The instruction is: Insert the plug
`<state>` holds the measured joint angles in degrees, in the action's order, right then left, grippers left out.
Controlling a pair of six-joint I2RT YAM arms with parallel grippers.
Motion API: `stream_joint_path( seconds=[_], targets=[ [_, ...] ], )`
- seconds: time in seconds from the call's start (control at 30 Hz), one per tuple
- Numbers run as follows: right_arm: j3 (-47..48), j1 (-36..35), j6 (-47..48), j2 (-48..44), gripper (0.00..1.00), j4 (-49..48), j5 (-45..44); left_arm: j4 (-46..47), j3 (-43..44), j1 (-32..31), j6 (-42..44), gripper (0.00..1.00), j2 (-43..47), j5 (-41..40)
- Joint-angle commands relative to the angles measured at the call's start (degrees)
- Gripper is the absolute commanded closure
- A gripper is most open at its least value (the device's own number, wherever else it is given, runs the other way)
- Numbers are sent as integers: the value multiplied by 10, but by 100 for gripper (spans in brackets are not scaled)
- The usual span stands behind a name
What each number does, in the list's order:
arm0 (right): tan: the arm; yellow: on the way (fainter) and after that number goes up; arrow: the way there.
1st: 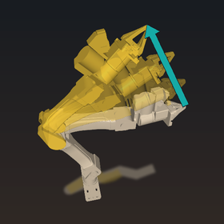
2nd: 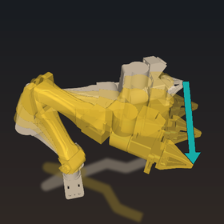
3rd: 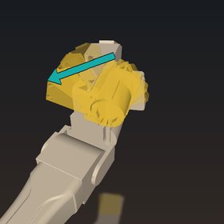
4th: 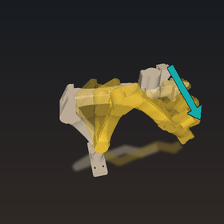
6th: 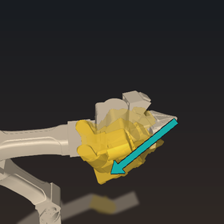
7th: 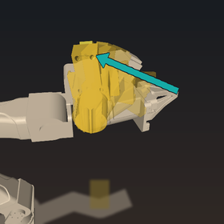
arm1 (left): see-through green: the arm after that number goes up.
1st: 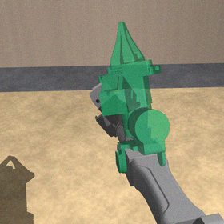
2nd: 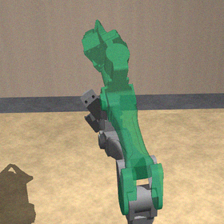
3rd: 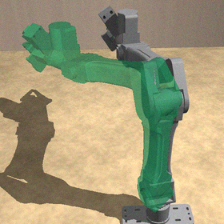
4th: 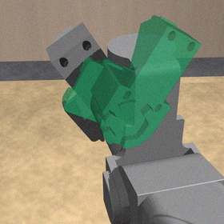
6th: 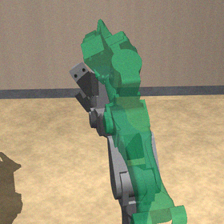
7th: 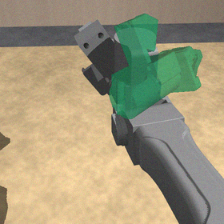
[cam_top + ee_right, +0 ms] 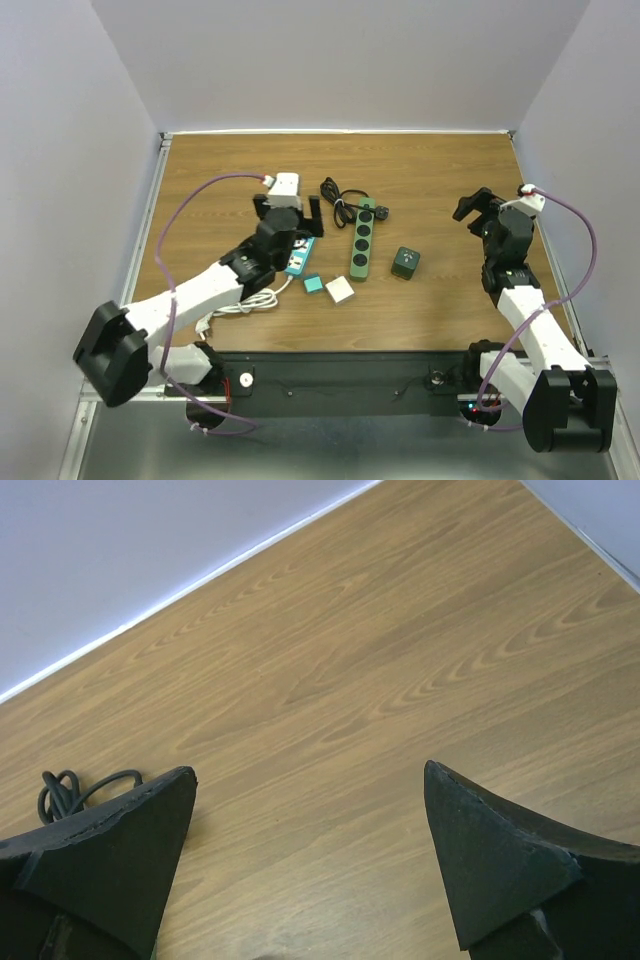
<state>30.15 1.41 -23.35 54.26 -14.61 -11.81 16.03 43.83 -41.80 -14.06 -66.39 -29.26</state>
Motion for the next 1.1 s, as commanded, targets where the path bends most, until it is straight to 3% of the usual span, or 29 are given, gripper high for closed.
stream_joint_path(
  seconds=[0.0,0.2,0.33,0.5,0.77,1.07],
  targets=[
    [11,-2,1,-3,0,4,-7,37,55,-56,-16,1,-53,-58],
    [10,-2,2,-5,0,15,-8,39,93,-94,-26,1,-123,34],
    [9,-1,2,-1,0,18,-2,41,62,-132,19,1,-140,78],
    [14,-1,2,8,0,19,10,54,20,-160,57,1,-137,191],
    [13,-2,3,9,0,20,18,53,-52,-166,46,1,-117,194],
    [19,-2,4,13,0,23,28,35,-62,-166,72,1,-157,248]
  ],
)
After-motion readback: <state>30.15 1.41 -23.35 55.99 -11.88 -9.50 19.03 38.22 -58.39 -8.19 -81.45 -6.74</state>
